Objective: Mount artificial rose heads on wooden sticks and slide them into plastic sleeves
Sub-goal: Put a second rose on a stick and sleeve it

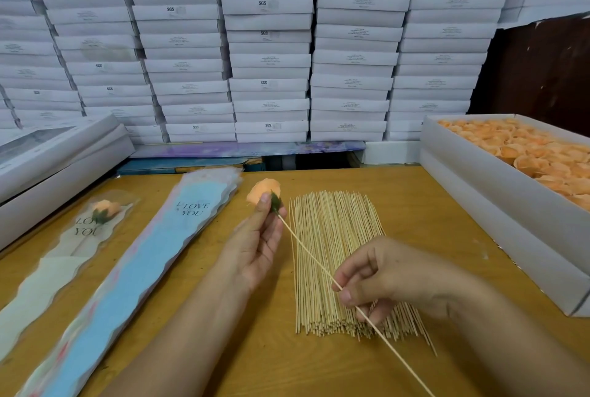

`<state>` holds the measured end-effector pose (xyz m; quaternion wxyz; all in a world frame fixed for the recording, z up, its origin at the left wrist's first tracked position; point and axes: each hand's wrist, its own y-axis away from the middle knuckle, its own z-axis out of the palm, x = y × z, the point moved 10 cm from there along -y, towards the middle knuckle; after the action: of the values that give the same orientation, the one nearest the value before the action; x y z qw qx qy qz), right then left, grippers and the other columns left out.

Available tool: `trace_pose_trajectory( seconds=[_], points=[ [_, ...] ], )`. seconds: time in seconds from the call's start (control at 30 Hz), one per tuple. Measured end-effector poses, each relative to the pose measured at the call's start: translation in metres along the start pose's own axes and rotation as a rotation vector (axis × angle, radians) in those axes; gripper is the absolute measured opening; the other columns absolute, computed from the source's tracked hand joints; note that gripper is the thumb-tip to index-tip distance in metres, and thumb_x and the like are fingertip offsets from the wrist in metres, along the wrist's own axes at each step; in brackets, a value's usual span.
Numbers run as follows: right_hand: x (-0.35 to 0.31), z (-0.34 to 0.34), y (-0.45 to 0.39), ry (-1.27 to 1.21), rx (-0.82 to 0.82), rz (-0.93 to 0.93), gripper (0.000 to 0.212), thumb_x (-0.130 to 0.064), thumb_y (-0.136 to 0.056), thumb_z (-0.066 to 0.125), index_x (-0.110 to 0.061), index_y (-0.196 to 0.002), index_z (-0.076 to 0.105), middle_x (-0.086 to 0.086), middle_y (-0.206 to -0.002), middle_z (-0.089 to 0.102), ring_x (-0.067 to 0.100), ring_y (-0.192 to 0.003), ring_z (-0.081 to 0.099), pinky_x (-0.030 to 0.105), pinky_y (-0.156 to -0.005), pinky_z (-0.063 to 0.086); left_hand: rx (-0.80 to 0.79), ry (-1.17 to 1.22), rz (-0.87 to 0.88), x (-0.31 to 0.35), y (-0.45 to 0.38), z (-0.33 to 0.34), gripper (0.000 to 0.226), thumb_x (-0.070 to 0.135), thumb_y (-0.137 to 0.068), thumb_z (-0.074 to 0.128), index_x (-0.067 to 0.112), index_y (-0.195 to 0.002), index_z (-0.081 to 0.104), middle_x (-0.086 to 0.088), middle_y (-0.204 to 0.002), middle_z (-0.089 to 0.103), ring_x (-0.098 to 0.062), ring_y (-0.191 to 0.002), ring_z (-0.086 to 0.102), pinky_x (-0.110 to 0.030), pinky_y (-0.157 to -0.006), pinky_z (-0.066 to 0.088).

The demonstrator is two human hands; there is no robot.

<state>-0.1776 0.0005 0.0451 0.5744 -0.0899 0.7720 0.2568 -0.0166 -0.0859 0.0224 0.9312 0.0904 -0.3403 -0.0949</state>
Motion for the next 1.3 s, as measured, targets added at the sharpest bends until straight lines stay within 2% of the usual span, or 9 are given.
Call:
trace_pose_trajectory(
  seconds=[0.27, 0.37, 0.47, 0.57, 0.67, 0.77, 0.83, 1.03, 1.3],
  points=[
    [0.007, -0.003, -0.009, -0.324, 0.038, -0.003, 0.017, 0.000, -0.074, 0.078, -0.001, -0.091, 0.076, 0.014, -0.081, 0.071, 0.022, -0.066, 0.070, 0.025, -0.050, 0.058, 0.047, -0.201, 0.035, 0.010, -0.003, -0.005, 0.032, 0.023, -0.091, 0.070, 0.003, -0.114, 0.064, -0.012, -0.097, 0.078, -0.016, -0.077, 0.076, -0.023, -0.058, 0.061],
    [0.007, -0.013, -0.009, -0.366, 0.081, -0.031, 0.018, -0.003, -0.070, 0.079, -0.004, -0.088, 0.078, 0.015, -0.080, 0.070, 0.023, -0.068, 0.070, 0.027, -0.052, 0.060, 0.204, -0.602, 0.138, 0.040, -0.011, -0.023, 0.019, 0.012, -0.093, 0.069, 0.012, -0.112, 0.066, -0.007, -0.100, 0.078, -0.014, -0.080, 0.075, -0.024, -0.058, 0.059],
    [0.008, -0.020, -0.009, -0.391, 0.119, -0.044, 0.015, -0.002, -0.069, 0.079, -0.006, -0.084, 0.078, 0.016, -0.081, 0.070, 0.023, -0.068, 0.070, 0.028, -0.052, 0.060, 0.404, -1.060, 0.431, 0.101, -0.012, -0.034, 0.014, 0.016, -0.095, 0.067, 0.020, -0.108, 0.069, 0.000, -0.111, 0.071, -0.016, -0.099, 0.064, -0.029, -0.077, 0.048],
    [0.009, -0.022, -0.010, -0.402, 0.132, -0.045, 0.018, -0.002, -0.068, 0.079, -0.003, -0.086, 0.077, 0.016, -0.081, 0.069, 0.023, -0.067, 0.069, 0.028, -0.052, 0.060, 0.545, -1.339, 0.616, 0.153, -0.013, -0.043, 0.027, 0.017, -0.093, 0.063, 0.016, -0.119, 0.069, -0.004, -0.117, 0.068, -0.020, -0.100, 0.060, -0.036, -0.088, 0.049],
    [0.010, -0.024, -0.009, -0.396, 0.142, -0.044, 0.021, -0.003, -0.068, 0.078, -0.002, -0.089, 0.076, 0.016, -0.081, 0.070, 0.023, -0.067, 0.069, 0.027, -0.051, 0.059, 0.659, -1.569, 0.542, 0.190, -0.022, -0.074, 0.035, 0.024, -0.093, 0.067, 0.009, -0.124, 0.067, -0.013, -0.113, 0.068, -0.030, -0.096, 0.063, -0.046, -0.089, 0.054],
    [0.010, -0.025, -0.010, -0.394, 0.153, -0.041, 0.022, -0.003, -0.068, 0.079, -0.003, -0.089, 0.075, 0.015, -0.081, 0.071, 0.023, -0.067, 0.070, 0.027, -0.051, 0.059, 0.683, -1.726, 0.348, 0.205, -0.030, -0.110, 0.034, 0.038, -0.092, 0.071, 0.006, -0.098, 0.069, -0.018, -0.092, 0.066, -0.036, -0.087, 0.062, -0.049, -0.082, 0.054],
    [0.010, -0.026, -0.010, -0.392, 0.155, -0.041, 0.020, -0.003, -0.068, 0.079, -0.004, -0.088, 0.075, 0.015, -0.080, 0.071, 0.022, -0.067, 0.069, 0.027, -0.052, 0.059, 0.645, -1.780, 0.239, 0.205, -0.035, -0.127, 0.042, 0.046, -0.089, 0.072, 0.005, -0.087, 0.067, -0.017, -0.084, 0.064, -0.037, -0.083, 0.064, -0.045, -0.075, 0.056],
    [0.011, -0.029, -0.011, -0.377, 0.173, -0.045, 0.013, 0.003, -0.079, 0.074, -0.003, -0.092, 0.073, 0.014, -0.080, 0.070, 0.021, -0.067, 0.069, 0.027, -0.052, 0.059, 0.655, -1.838, 0.186, 0.204, -0.034, -0.137, 0.057, 0.051, -0.084, 0.074, 0.002, -0.111, 0.070, -0.007, -0.076, 0.059, -0.023, -0.072, 0.057, -0.029, -0.051, 0.042],
    [0.011, -0.028, -0.011, -0.377, 0.177, -0.049, 0.011, 0.003, -0.079, 0.074, -0.004, -0.088, 0.074, 0.013, -0.079, 0.070, 0.020, -0.066, 0.068, 0.027, -0.053, 0.059, 0.679, -1.767, 0.319, 0.221, -0.037, -0.141, 0.038, 0.029, -0.083, 0.082, 0.002, -0.107, 0.075, -0.014, -0.086, 0.066, -0.025, -0.073, 0.058, -0.040, -0.070, 0.052]
  ],
)
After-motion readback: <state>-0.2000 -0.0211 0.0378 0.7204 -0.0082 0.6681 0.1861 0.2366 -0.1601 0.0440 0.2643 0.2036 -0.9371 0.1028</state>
